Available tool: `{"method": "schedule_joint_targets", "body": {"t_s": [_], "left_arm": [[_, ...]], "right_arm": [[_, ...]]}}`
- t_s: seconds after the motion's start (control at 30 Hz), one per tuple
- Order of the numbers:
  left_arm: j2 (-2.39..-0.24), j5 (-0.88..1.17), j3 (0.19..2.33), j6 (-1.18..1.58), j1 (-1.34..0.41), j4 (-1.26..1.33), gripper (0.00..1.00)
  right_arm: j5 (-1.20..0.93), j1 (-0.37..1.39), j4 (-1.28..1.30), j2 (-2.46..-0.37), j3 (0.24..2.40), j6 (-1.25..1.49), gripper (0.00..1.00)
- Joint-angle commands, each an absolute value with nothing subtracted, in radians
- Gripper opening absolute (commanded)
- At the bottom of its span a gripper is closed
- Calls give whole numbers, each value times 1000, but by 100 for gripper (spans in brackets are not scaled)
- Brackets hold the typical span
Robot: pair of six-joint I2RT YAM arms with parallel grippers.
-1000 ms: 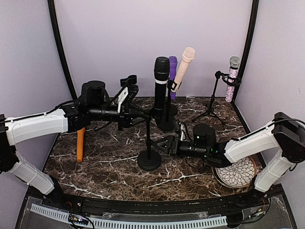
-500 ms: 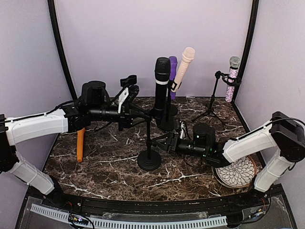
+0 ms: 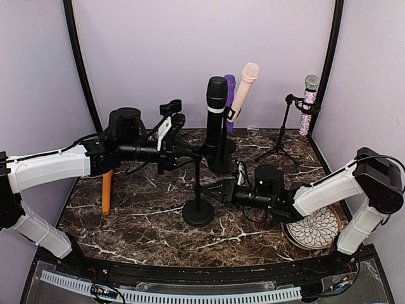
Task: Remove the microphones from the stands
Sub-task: Unscrew the knob on the stand of the microphone stand.
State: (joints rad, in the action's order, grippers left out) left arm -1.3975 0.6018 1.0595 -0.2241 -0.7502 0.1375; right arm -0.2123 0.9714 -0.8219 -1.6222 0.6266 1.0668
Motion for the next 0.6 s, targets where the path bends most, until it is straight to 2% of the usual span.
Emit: {"method": "schedule_joint_targets", "body": {"t_s": [0.0,0.17,0.57], "left_arm": [[-1416,573,1051,-250,-755,19,23],[-1423,583,1059,-231,-755,23,23],[-1426,590,1062,-208,-757,35,22]], "right_arm": [[-204,974,-831,-1639,670,1011,30],[-148,1001,-755,-1639,710,910,21],[238,1151,-577,-1594,763,468,20]]}}
